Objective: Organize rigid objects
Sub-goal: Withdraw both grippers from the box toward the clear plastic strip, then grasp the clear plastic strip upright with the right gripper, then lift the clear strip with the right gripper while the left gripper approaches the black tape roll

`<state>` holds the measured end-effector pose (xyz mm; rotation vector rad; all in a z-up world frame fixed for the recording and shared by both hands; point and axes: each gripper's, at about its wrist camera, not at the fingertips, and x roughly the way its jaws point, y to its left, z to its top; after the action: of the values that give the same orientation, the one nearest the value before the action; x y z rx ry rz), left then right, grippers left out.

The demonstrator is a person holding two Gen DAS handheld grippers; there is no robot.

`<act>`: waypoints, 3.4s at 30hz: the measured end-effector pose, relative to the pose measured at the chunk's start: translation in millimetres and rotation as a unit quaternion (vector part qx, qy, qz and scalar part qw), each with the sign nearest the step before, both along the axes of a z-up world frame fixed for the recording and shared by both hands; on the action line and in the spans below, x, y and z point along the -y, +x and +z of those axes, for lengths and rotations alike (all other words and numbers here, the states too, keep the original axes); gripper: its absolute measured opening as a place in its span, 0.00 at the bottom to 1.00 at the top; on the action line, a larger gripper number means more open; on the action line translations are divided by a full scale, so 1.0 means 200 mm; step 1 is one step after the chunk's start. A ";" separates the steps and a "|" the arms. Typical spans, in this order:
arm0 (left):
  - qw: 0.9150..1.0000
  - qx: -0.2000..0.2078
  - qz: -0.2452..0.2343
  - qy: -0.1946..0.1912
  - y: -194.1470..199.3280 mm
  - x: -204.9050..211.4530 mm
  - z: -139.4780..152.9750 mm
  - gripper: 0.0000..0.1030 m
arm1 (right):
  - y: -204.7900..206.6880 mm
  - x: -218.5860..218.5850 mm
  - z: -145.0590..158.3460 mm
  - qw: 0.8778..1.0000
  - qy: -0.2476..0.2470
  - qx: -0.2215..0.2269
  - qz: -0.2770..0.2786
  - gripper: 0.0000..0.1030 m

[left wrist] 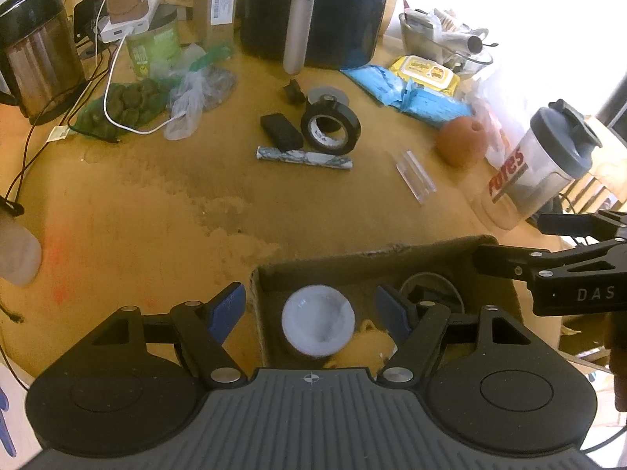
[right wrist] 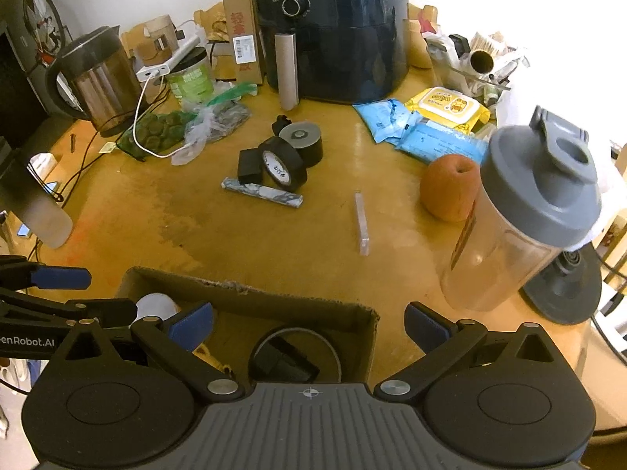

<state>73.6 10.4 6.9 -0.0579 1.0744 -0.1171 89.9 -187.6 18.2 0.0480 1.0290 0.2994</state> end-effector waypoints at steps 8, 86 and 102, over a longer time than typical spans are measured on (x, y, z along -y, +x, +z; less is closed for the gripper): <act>1.000 -0.002 -0.003 0.000 0.07 -0.05 0.00 0.71 | 0.09 -0.04 0.00 1.000 -0.016 -0.004 -0.005 1.00; 1.000 0.013 -0.003 -0.018 0.31 -0.19 -0.02 0.71 | 0.54 -0.04 -0.21 0.998 0.043 -0.038 -0.015 0.10; 0.993 0.072 -0.091 0.026 0.53 0.02 -0.05 0.81 | 0.31 0.14 -0.04 0.993 0.094 -0.031 -0.068 0.10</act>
<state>178.8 6.5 -3.7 0.0949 0.9372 -0.2549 152.3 -215.8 9.2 0.2977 1.0508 0.2702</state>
